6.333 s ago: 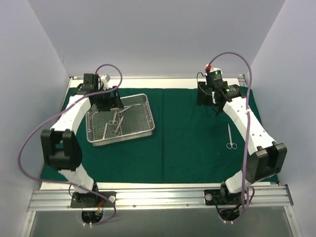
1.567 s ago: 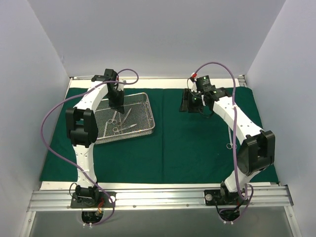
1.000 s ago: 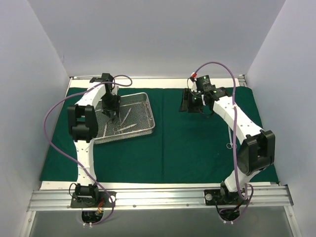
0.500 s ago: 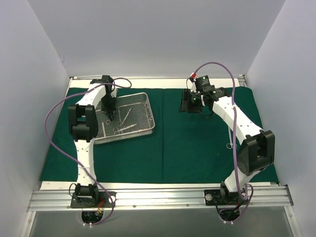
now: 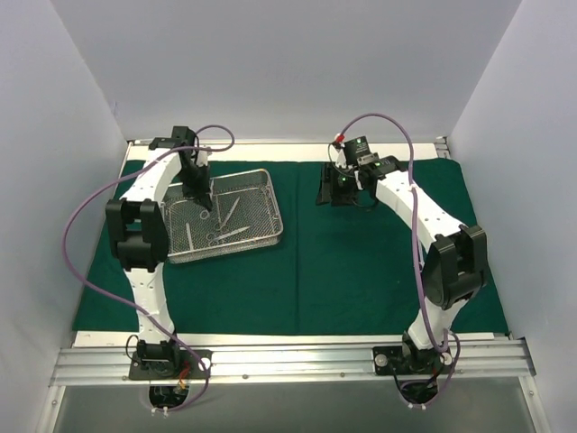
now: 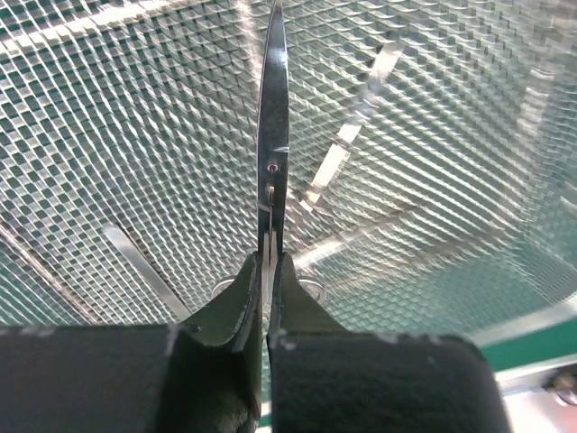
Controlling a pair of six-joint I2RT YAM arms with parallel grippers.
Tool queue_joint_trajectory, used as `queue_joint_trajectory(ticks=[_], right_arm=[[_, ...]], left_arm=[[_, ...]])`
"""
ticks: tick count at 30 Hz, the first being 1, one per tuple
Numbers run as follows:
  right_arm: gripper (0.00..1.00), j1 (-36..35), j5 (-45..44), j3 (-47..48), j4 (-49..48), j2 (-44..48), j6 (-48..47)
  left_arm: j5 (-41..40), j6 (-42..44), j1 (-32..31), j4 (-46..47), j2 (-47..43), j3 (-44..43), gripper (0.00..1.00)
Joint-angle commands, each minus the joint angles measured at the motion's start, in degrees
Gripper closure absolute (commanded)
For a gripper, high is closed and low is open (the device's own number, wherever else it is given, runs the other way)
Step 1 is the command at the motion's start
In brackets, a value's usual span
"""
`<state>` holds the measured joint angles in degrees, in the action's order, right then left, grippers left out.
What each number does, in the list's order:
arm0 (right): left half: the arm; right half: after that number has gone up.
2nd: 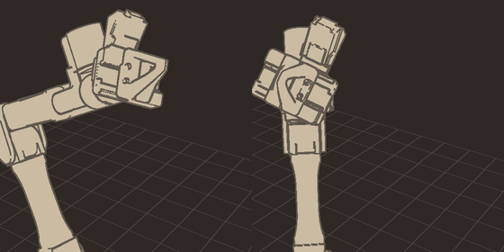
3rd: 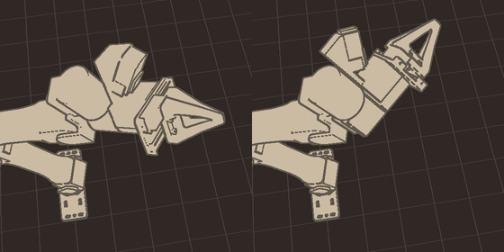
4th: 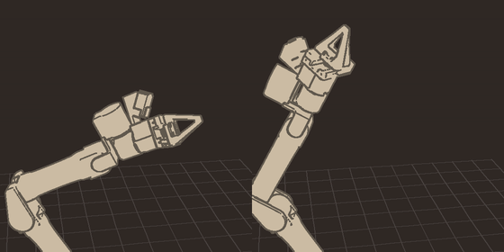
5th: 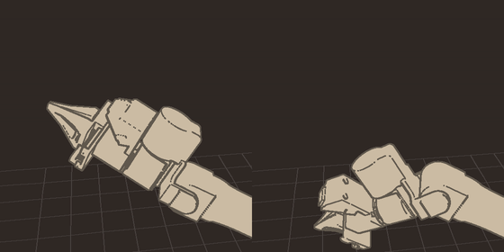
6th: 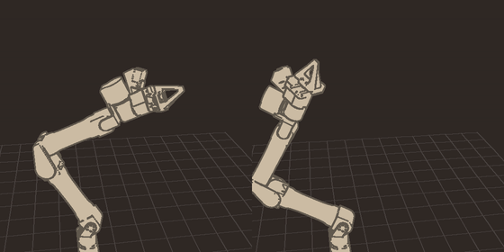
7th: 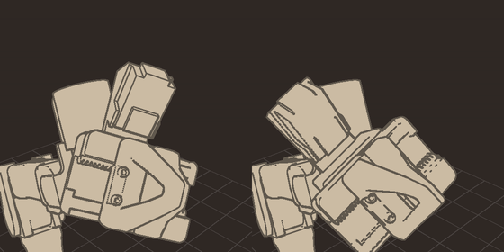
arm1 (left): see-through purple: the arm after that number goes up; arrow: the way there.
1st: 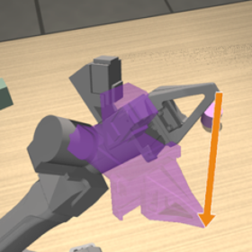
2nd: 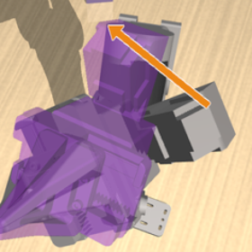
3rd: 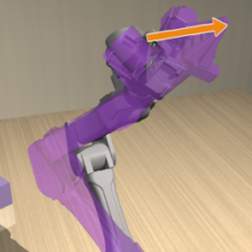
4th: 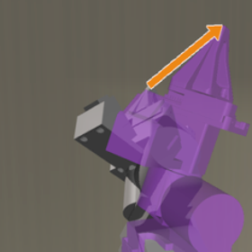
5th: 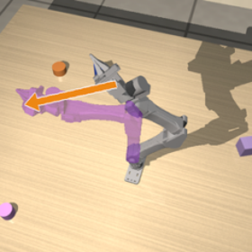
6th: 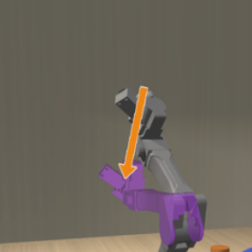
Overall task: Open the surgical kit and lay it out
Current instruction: Pick up the medical item from the container, then place the medical item in the surgical kit.
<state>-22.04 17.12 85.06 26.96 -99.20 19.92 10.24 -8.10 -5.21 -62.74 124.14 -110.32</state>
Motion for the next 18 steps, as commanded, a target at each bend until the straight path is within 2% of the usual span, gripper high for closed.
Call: queue_joint_trajectory(ticks=[1,4,5,7,9,11,12,14,18], right_arm=[[0.54,-0.9,4.1,3.7,-2.3,-0.4,0.4],[0.53,-0.9,12.7,5.6,-5.3,-1.3,0.5],[0.51,-0.9,19.3,5.3,-10.0,-1.3,1.4],[0.48,-0.9,25.3,3.7,-17.1,-1.2,7.5],[0.40,-1.4,31.8,1.3,-29.1,-1.3,12.9],[0.35,-1.9,34.7,-0.3,-36.9,-1.5,21.0],[0.33,-2.4,36.6,-1.5,-44.0,-1.7,23.6],[0.32,-2.9,38.0,-1.6,-48.3,-2.5,27.9],[0.31,-3.9,41.1,-3.0,-56.4,-3.2,31.7]], left_arm=[[6.8,-2.4,0.4,0.4,-7.1,2.6,0.98],[15.0,-4.1,0.3,4.4,-12.4,7.6,0.98],[21.9,-5.0,0.1,6.6,-13.8,9.6,0.98],[28.3,-8.6,-0.1,12.8,-16.5,15.0,0.98],[36.0,-13.8,-1.2,20.7,-20.7,18.7,0.98],[39.2,-16.8,-2.2,24.7,-24.2,22.9,0.98],[41.4,-19.0,-3.3,27.4,-25.2,23.7,0.98],[43.1,-21.4,-4.4,30.5,-27.4,26.3,0.98],[46.4,-29.3,-6.4,43.6,-31.0,31.5,0.98]])
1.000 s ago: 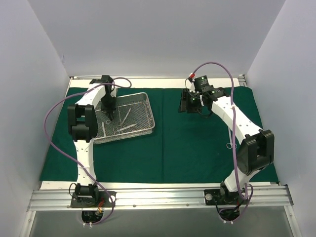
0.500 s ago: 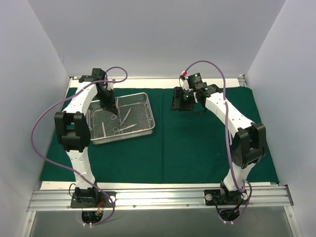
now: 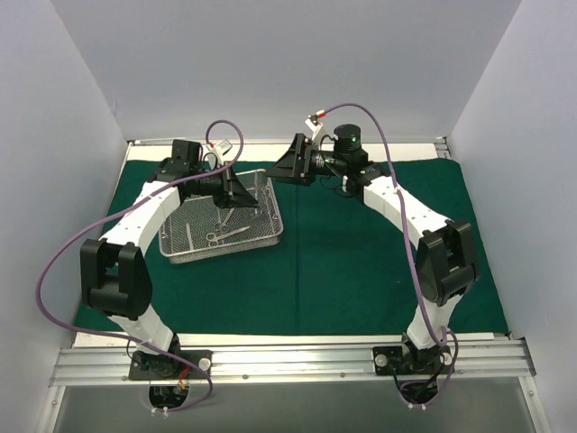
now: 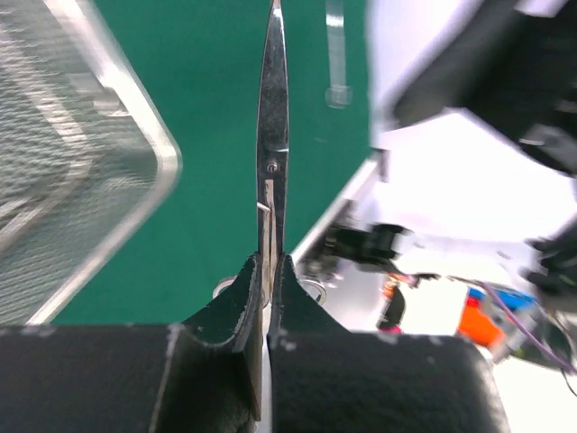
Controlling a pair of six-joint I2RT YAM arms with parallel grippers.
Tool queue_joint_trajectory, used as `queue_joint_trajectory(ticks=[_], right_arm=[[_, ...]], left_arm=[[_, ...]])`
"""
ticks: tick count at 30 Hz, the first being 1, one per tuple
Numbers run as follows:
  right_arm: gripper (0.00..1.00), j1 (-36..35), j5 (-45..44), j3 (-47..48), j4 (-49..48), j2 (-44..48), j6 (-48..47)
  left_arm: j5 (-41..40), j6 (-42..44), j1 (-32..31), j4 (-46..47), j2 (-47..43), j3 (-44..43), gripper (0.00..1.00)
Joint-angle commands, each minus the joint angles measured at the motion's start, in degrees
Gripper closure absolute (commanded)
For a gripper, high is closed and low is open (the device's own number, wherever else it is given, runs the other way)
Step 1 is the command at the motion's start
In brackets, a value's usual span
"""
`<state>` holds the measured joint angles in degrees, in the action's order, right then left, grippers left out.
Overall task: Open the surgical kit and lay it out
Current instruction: Place the medical item in the surgical kit.
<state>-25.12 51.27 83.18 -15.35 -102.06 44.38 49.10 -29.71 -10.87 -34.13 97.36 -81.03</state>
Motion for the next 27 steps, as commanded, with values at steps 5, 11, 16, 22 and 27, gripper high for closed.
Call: queue_joint_trajectory(ticks=[5,11,16,22,27], right_arm=[[0.30,-1.2,8.3,-3.3,-17.4,-0.2,8.8],[0.33,-1.2,8.9,-4.9,-18.7,-0.9,9.1],[0.36,-1.3,9.6,-6.1,-19.3,-1.0,9.2],[0.40,-1.3,10.6,-6.5,-21.9,-2.2,11.1],[0.48,-1.2,11.5,-6.9,-27.7,-3.5,15.7]], left_arm=[[10.3,-16.1,-2.6,24.5,-6.7,6.7,0.98],[11.7,-18.8,-3.3,28.1,-6.9,7.7,0.98],[12.9,-23.0,-3.5,34.6,-8.0,10.1,0.98],[14.2,-29.5,-4.0,44.4,-8.4,13.7,0.98],[15.1,-34.7,-4.2,52.2,-8.3,15.9,0.98]])
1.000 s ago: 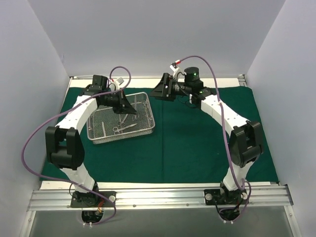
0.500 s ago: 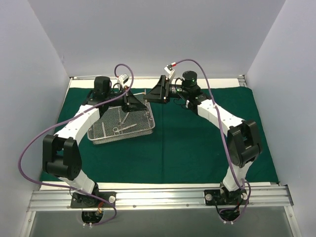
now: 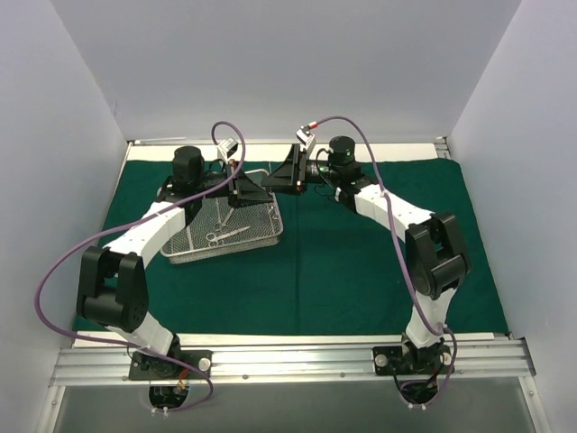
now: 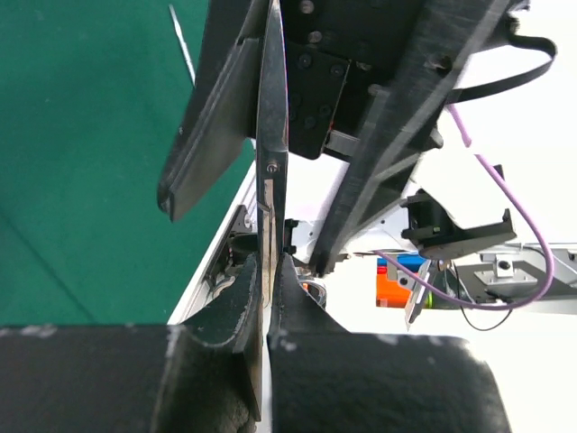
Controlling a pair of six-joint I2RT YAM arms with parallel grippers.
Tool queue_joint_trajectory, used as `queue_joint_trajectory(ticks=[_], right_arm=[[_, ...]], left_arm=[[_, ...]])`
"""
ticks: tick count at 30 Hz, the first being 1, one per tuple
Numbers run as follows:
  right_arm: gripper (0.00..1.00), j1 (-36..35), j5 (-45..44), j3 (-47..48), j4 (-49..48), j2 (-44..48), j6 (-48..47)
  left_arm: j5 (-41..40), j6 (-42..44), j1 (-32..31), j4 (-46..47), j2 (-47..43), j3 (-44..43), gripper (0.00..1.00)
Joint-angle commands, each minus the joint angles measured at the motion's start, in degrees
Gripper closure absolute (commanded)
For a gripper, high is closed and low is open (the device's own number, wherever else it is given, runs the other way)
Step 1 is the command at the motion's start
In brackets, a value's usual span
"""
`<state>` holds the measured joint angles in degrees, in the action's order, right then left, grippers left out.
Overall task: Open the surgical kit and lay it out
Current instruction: Place the medical item in the surgical kit.
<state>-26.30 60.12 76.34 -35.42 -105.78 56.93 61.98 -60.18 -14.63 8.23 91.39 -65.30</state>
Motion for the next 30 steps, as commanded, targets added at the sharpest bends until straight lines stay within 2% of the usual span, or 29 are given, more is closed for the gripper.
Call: queue_joint_trajectory(ticks=[1,2,3,4,6,7,8,10,11,12,13,14,15,16,17,18,19,21,22,25,30], right_arm=[[0.52,-0.1,2.6,-0.1,-10.0,-0.4,4.0],[0.60,-0.1,2.9,-0.2,-11.8,-0.7,5.3],[0.64,-0.1,3.1,-0.4,-13.6,-0.9,8.3],[0.76,-0.2,3.2,-0.7,-16.9,-1.6,9.9],[0.87,-0.2,3.7,-1.4,-20.5,-2.1,14.1],[1.00,-0.2,3.8,-1.8,-22.5,-2.2,15.0],[1.00,-0.1,3.8,-2.2,-22.5,-2.3,15.4],[1.00,0.2,2.4,-2.8,-20.2,-1.4,14.3],[1.00,0.5,1.2,-2.9,-17.4,-0.8,12.6],[1.00,1.2,0.4,-1.9,-13.2,-0.2,9.9],[1.00,1.6,-2.7,-0.7,2.5,1.5,-0.2],[1.00,2.2,-5.5,1.1,12.0,2.3,-6.4],[1.00,3.1,-8.7,6.4,21.4,2.8,-13.0],[1.00,3.5,-17.3,9.9,42.1,2.2,-24.6],[1.00,4.0,-20.8,12.1,48.2,1.9,-28.0],[1.00,4.7,-25.7,15.0,53.8,1.9,-30.9],[1.00,5.0,-37.5,15.8,64.4,1.9,-33.3],[1.00,5.6,-48.0,15.1,71.2,2.5,-37.6],[1.00,6.5,-56.9,12.1,75.4,3.8,-37.9],[1.00,9.8,-65.0,4.0,77.3,7.8,-36.8],[1.00,12.1,-74.2,-2.8,76.7,9.1,-36.0]], left_arm=[[2.4,-4.2,-0.5,9.9,-2.3,0.2,0.98],[2.4,-4.1,-0.7,10.0,-2.2,0.2,0.98],[2.5,-4.1,-0.7,10.0,-2.1,0.2,0.98],[2.6,-4.2,-0.7,10.1,-1.9,0.3,0.98],[3.0,-5.0,-0.7,12.0,-1.6,0.3,0.98],[3.1,-5.0,-0.7,12.3,-1.5,0.2,0.98],[3.3,-4.8,-0.7,11.3,-1.3,0.0,0.94],[2.5,-0.2,-0.3,6.6,-1.5,-1.7,0.74],[1.9,2.6,0.0,-0.2,-1.7,-2.7,0.64],[0.5,10.4,1.0,-5.7,-1.7,-4.0,0.61],[-1.2,15.5,1.8,-13.3,-1.9,-7.8,0.56],[-3.9,21.1,2.8,-27.4,-1.8,-9.7,0.46],[-9.4,30.1,5.2,-33.4,-1.5,-11.5,0.44],[-11.9,33.4,6.7,-38.0,-1.0,-13.0,0.43],[-14.3,36.4,8.3,-45.5,-0.5,-15.3,0.42],[-15.9,40.9,10.0,-47.9,0.5,-16.0,0.41],[-19.1,42.4,12.5,-49.5,0.9,-16.4,0.41],[-22.8,45.3,14.1,-52.9,2.0,-17.3,0.39],[-26.1,45.9,14.4,-53.7,2.5,-17.6,0.38],[-29.2,46.7,14.3,-54.5,4.5,-17.8,0.38],[-30.1,46.8,14.3,-54.4,8.4,-18.5,0.39]])
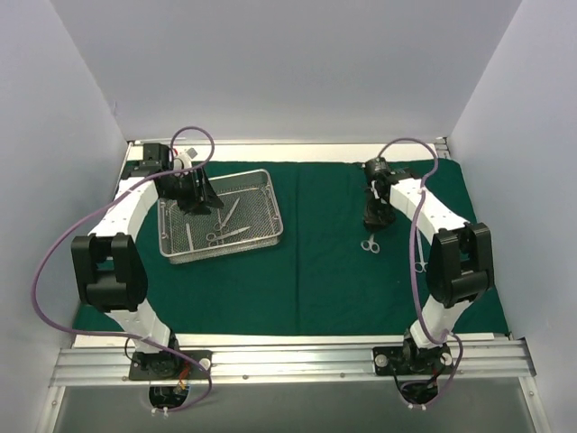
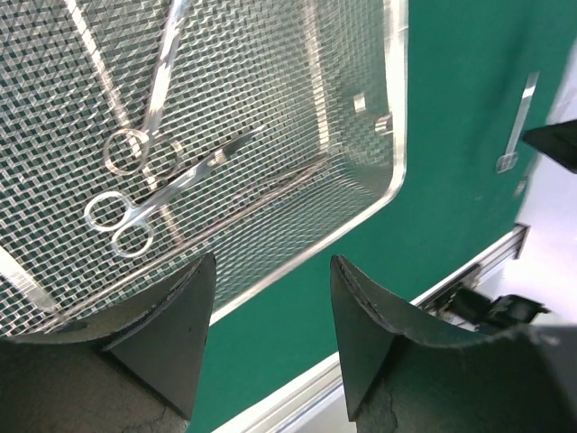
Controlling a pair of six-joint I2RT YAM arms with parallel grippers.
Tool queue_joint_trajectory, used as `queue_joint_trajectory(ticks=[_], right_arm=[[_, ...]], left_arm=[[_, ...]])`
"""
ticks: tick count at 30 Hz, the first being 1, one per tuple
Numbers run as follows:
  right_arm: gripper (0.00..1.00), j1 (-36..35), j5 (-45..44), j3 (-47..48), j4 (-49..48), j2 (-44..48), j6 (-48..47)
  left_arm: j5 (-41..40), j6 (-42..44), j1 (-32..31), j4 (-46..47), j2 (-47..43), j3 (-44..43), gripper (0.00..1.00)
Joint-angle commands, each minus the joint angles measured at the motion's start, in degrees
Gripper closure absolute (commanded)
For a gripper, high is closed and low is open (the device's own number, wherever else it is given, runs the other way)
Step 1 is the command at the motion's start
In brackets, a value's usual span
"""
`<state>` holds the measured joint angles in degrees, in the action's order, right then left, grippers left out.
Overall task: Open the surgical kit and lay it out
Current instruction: Place the medical item in the surgical kit.
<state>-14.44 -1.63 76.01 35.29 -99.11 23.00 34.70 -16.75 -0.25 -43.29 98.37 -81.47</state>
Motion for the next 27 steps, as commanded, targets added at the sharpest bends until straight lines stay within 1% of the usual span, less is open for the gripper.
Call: queue_joint_trajectory(ticks=[1,3,5,9,15,17,19,26,27], right_arm=[[1.00,0.5,-13.0,-3.5,4.5,2.3,-2.3],[1.00,1.0,-14.4,-6.8,2.5,2.3,-2.7],[1.00,2.0,-15.5,-9.8,-2.2,0.2,-3.9],[1.00,4.1,-17.3,-11.6,-4.5,-1.3,-6.0],[1.00,7.8,-18.3,-12.8,-8.3,-2.0,-12.0],[1.00,9.8,-16.4,-12.4,-8.6,-2.9,-13.3],[1.00,10.0,-16.2,-11.4,-8.7,-4.1,-15.4],[1.00,10.0,-14.5,-10.5,-8.1,-7.4,-16.7],[0.98,10.0,-14.2,-10.5,-8.1,-7.8,-16.7]], left_arm=[[-3.0,3.4,-0.1,-2.9,1.9,-2.7,0.38],[-2.5,3.2,0.0,-3.2,3.3,-3.3,0.39],[-2.1,2.8,-0.1,-3.0,4.6,-4.0,0.39],[-1.4,2.7,0.0,-3.7,6.1,-5.6,0.39],[-1.0,2.8,-0.1,-4.3,7.5,-6.9,0.39],[-1.0,2.8,0.0,-4.2,7.5,-6.8,0.39],[-0.9,2.8,0.0,-4.3,7.7,-6.8,0.39],[-2.2,3.0,-0.1,-5.5,8.8,-8.1,0.37],[-2.4,3.0,-0.1,-5.8,8.9,-8.3,0.37]])
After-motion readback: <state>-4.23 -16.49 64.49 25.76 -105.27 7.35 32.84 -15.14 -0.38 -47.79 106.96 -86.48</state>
